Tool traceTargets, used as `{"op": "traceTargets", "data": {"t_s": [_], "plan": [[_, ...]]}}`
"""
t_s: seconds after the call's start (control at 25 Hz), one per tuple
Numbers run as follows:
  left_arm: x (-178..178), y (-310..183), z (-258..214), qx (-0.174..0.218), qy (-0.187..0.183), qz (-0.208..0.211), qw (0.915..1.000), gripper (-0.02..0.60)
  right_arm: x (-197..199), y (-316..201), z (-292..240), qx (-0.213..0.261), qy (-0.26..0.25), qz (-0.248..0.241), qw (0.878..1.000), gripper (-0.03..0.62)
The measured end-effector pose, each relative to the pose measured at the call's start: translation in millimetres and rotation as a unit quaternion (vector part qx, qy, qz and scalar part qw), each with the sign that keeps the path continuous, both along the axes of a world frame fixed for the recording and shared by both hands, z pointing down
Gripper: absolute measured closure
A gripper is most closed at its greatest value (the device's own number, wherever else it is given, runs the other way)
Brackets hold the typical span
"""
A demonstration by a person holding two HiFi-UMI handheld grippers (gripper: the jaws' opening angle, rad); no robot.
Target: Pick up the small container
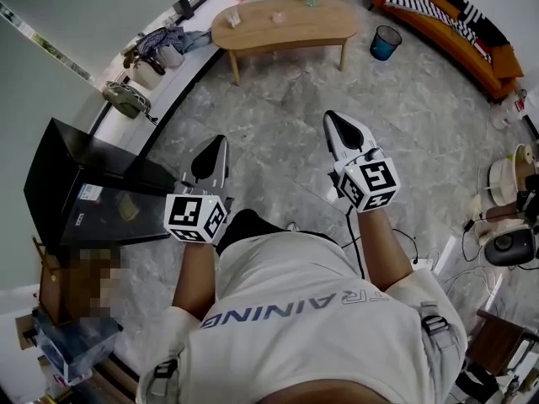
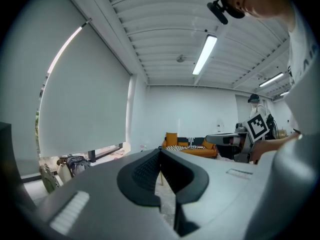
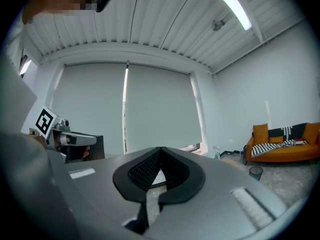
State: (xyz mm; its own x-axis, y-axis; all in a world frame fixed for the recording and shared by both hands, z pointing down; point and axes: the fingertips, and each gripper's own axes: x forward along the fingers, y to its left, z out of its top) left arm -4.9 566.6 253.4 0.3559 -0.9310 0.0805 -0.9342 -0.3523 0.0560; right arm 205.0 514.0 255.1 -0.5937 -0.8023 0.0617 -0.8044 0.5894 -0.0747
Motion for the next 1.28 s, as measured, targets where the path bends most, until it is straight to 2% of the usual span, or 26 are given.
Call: {"op": "traceTargets", "data": {"t_s": [0.2,0.36,0.64,1.04,1.28], "plan": [[8,-34,6,-0.005,0.002,0.015,0.9999,0.580,2,-25,9,-0.007,0.006,0.004,1.000,0.579],[-1,-73,15,-0.006,0.007,0.031,0.9995,0.580,-4,-57,18,-0.015,0.013,0.021,1.000,0.577],[-38,-158,10,-0.013,0.015,0.065,0.9977,0.580,-43,-129,9,-0.019,0.033,0.049,0.998,0.578],[-121,-264,23,-0.030,0.018,0.100,0.9944,0.580,-128,-219,20,-0.040,0.043,0.078,0.995,0.578],[-135,-300,33,-0.042,0.033,0.108,0.9927,0.580,-150,-251,29,-0.056,0.062,0.076,0.994,0.577]]}}
